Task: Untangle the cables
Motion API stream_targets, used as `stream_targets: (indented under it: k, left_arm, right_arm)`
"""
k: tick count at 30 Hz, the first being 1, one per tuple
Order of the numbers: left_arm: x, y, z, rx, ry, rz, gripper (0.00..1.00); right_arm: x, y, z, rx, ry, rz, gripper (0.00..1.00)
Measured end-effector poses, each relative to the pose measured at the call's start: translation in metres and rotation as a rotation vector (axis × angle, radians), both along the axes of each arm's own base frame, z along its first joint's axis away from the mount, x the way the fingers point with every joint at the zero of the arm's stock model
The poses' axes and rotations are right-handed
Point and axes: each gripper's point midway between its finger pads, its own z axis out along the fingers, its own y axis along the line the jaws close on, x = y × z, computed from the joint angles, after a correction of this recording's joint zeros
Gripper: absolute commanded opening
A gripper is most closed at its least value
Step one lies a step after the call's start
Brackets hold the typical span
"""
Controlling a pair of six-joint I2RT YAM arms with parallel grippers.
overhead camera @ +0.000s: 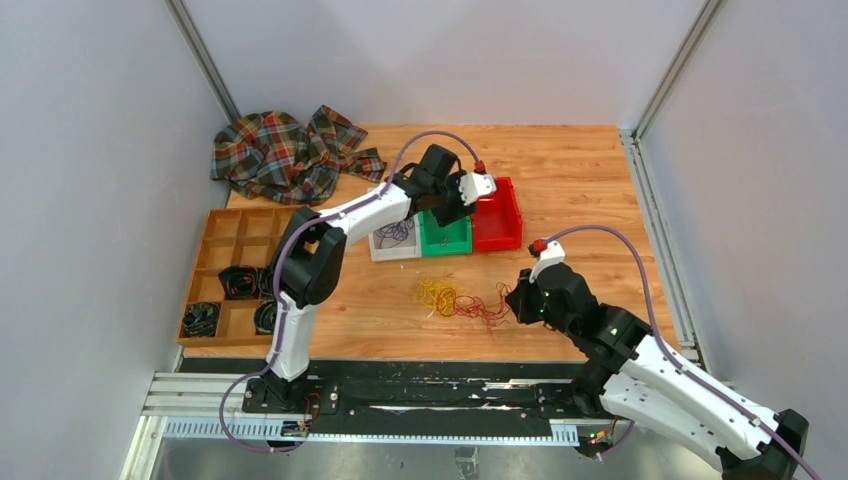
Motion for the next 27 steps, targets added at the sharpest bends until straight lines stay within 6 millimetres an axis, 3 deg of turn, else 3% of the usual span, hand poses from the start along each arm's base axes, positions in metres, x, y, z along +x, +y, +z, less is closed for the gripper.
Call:
stream_targets:
  k: [2,7,14,18,25,27]
  left_arm:
    - [-0.005,0.003,0.010,-0.009,0.018,-0.004,0.74]
    - [-0.015,0.005,0.047,-0.041,0.036,-0.026,0.87]
    - [-0.049,0.001,0.093,-0.115,0.103,-0.115,0.92]
    - [-0.092,0.000,0.111,-0.182,0.213,-0.214,0.92]
    - [-0.182,0.005,0.129,-0.267,0.393,-0.394,0.84]
    - [-0.199,0.000,0.132,-0.275,0.420,-0.432,0.83]
  right_arm:
    - [0.001,0.001,0.002,0.003,-0.003,-0.001,0.01]
    - [0.003,0.002,0.008,0.007,-0.011,0.001,0.01]
    - [0.006,0.004,0.020,0.019,-0.038,0.006,0.01]
    - [0.011,0.003,0.031,0.022,-0.064,0.001,0.00]
    - [0.019,0.006,0.046,0.041,-0.098,-0.005,0.01]
    - [0.022,0.009,0.050,0.057,-0.104,-0.009,0.01]
